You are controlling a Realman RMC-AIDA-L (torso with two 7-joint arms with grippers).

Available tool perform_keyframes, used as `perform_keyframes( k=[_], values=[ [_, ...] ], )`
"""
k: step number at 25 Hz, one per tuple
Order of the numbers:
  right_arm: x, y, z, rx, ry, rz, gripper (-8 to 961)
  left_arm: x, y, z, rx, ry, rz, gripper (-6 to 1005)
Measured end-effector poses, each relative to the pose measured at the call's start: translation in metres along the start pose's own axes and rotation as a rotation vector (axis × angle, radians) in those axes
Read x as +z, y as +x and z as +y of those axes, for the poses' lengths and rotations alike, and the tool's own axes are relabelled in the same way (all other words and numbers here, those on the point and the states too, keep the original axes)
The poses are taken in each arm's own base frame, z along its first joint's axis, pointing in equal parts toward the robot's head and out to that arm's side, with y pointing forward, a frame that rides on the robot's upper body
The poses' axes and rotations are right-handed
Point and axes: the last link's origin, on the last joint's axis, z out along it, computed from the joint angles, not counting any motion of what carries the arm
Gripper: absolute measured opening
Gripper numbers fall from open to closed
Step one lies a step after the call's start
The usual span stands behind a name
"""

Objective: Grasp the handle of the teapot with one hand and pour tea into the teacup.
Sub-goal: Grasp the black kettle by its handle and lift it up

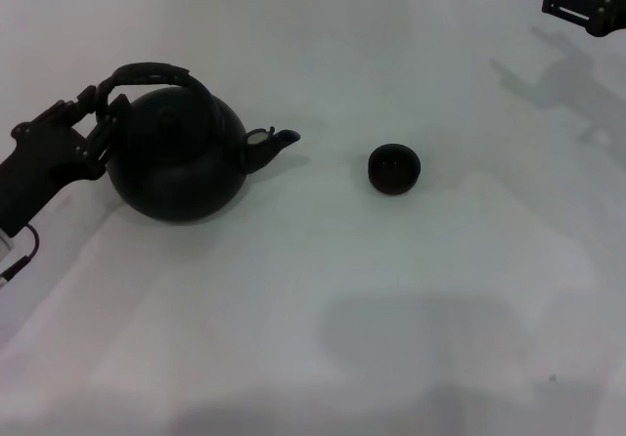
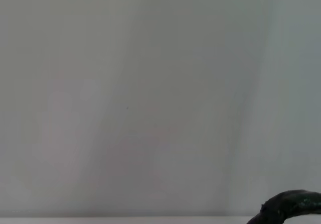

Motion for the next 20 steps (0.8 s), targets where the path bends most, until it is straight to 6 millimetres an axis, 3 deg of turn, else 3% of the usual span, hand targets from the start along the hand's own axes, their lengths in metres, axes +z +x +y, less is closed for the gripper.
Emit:
perform_keyframes(
  k=[20],
  values=[
    [0.0014, 0.0034, 0.0006, 0.014, 0.009, 0.008, 853, 0.0028, 0.0034, 0.0, -0.037, 0.007, 0.022, 250]
  ],
)
